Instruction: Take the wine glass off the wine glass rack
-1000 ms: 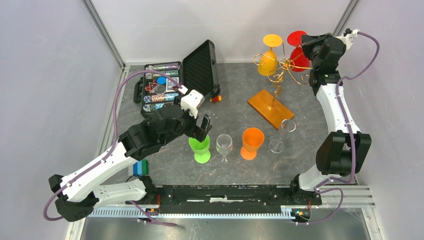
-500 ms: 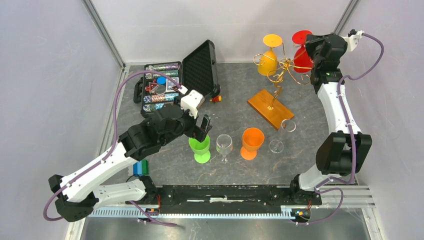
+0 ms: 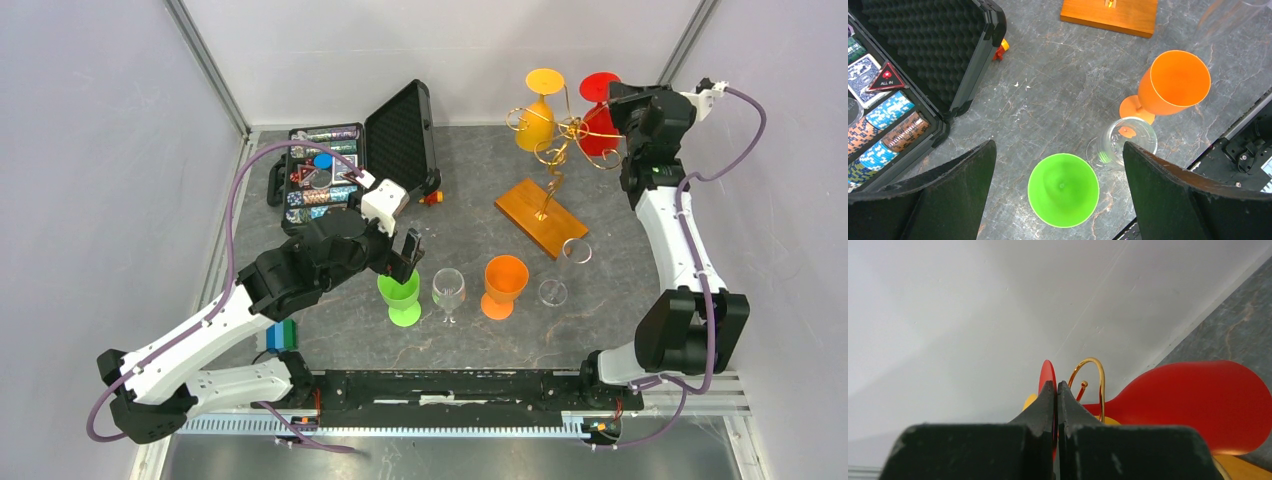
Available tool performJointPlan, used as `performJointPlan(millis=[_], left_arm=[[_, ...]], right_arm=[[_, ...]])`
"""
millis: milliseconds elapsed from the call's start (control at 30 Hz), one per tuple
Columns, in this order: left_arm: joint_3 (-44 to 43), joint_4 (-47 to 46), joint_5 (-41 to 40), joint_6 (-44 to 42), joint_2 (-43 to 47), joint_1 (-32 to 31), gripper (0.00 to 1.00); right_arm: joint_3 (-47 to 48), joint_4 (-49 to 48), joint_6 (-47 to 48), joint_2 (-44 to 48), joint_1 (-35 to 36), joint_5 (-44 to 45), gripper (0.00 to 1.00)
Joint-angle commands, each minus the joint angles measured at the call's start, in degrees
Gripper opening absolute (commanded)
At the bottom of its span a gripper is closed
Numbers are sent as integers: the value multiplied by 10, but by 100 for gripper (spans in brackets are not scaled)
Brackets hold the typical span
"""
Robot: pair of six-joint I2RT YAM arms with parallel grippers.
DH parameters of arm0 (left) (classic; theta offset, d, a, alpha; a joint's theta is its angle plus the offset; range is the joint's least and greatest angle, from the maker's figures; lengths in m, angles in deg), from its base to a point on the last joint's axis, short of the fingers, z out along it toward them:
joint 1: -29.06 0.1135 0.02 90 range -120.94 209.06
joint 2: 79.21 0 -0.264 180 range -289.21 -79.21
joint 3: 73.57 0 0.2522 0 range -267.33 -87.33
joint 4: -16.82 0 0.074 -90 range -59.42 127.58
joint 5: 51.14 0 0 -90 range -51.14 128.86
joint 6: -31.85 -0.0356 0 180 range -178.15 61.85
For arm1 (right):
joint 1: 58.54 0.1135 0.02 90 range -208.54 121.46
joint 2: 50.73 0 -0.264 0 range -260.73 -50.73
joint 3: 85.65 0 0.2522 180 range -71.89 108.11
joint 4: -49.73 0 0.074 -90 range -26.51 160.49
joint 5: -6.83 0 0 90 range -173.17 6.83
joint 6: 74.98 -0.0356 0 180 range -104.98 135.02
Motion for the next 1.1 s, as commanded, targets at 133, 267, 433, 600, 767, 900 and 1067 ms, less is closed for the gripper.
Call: performJointPlan(millis=[133, 267, 433, 600, 767, 900, 1067], left_arm=[[1, -28, -12, -22, 11, -2, 100], [1, -28, -12, -23, 12, -2, 100], [1, -28, -15, -23, 14, -2, 100], [2, -29, -16, -23, 14, -1, 100], [3, -29, -18, -26, 15, -2, 100], [4, -29, -21, -26, 17, -2, 100], [3, -30, -24, -27, 19, -2, 100]], right_arm=[[16, -49, -31, -8, 10, -65, 0], [28, -49, -34, -19, 17, -63, 0], [46, -66, -31, -36, 22, -65, 0], [56, -96, -23, -49, 25, -65, 0], [58, -134, -14, -61, 26, -64, 0], [61, -182, -11, -75, 26, -64, 0], [102, -237, 19, -103, 25, -88, 0]])
